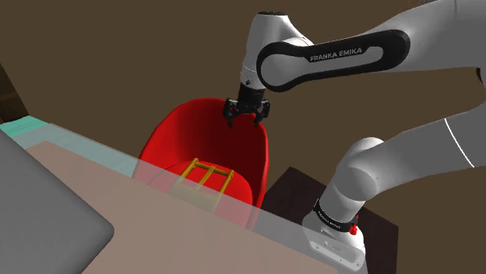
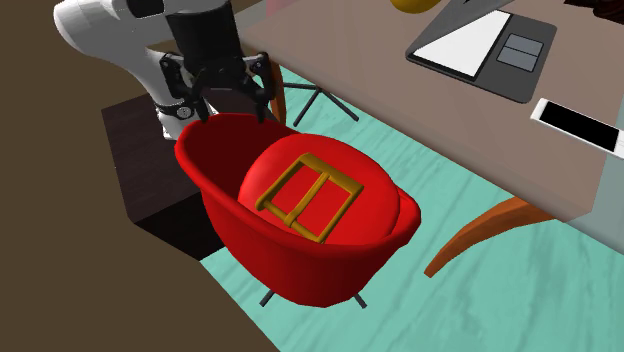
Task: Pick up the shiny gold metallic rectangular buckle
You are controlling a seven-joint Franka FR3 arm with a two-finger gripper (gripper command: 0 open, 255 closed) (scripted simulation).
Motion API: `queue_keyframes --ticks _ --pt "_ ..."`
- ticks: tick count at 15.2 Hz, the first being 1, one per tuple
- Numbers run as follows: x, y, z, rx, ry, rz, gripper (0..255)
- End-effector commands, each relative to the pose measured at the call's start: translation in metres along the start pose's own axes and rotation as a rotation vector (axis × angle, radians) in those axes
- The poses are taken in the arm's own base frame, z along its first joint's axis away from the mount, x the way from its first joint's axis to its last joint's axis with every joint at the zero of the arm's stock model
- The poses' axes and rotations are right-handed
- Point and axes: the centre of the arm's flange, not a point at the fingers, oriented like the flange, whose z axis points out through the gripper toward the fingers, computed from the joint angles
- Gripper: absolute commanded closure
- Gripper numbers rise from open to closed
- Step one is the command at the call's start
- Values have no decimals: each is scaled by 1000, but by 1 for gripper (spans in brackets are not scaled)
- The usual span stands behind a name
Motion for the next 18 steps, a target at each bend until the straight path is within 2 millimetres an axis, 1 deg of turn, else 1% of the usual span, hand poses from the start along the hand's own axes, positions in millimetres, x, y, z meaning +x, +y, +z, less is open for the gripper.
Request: queue_keyframes --ticks 1,9,18 --pt "-3 -12 23 0 -13 69 0" --pt "-8 -62 115 -5 -65 327 0" --pt "-3 -117 217 -11 -122 612 0"
